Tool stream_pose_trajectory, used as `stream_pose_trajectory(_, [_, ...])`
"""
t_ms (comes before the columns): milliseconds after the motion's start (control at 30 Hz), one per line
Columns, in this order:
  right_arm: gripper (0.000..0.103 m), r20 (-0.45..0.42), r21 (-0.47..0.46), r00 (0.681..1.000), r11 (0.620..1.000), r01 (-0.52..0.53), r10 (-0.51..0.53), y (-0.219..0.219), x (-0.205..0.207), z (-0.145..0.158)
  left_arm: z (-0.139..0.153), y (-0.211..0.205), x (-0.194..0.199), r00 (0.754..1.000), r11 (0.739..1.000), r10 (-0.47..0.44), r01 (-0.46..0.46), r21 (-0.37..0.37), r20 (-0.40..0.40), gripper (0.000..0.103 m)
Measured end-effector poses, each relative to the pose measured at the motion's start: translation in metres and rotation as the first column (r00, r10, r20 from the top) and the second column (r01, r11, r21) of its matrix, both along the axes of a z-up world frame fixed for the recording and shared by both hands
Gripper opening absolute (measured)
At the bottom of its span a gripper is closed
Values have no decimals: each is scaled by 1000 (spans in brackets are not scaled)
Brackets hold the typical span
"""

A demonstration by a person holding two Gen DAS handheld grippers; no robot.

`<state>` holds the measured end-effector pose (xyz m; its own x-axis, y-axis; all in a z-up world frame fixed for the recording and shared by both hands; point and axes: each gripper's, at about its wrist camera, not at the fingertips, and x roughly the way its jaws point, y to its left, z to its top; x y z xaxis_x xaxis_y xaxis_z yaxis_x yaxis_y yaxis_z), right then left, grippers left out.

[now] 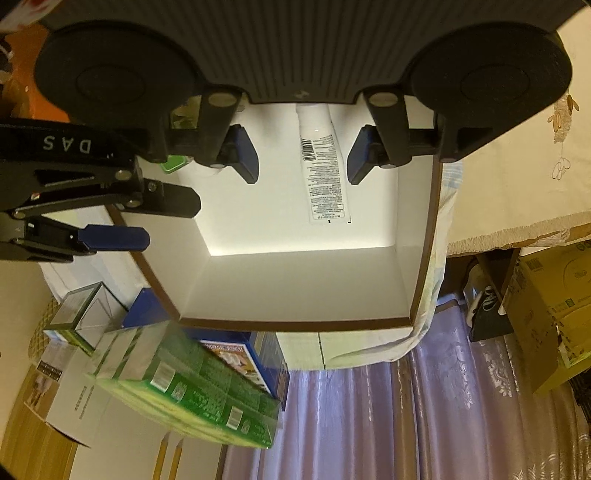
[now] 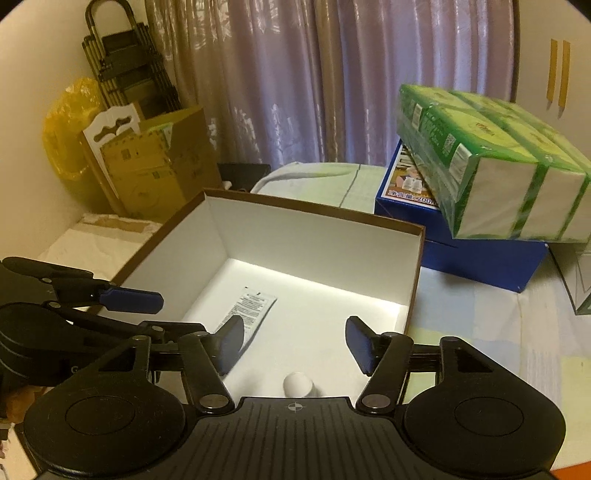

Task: Organize rigid objects
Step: 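Withdraw both tools from the box back over the mat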

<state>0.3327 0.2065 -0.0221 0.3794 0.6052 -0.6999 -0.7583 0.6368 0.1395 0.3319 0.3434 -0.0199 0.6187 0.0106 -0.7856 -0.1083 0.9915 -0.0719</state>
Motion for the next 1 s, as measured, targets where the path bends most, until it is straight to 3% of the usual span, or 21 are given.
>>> stream_pose_trajectory(433, [70,9,93,998,994,54,-55,-40,-28,31,40,-21,-41,996,999,36,-34,-20,80,54])
stream_pose_trajectory(1000, [75,10,148,991,980,130,-133,-131,-76,56,65,-94,-110,991,999,4,1,-41,133,55])
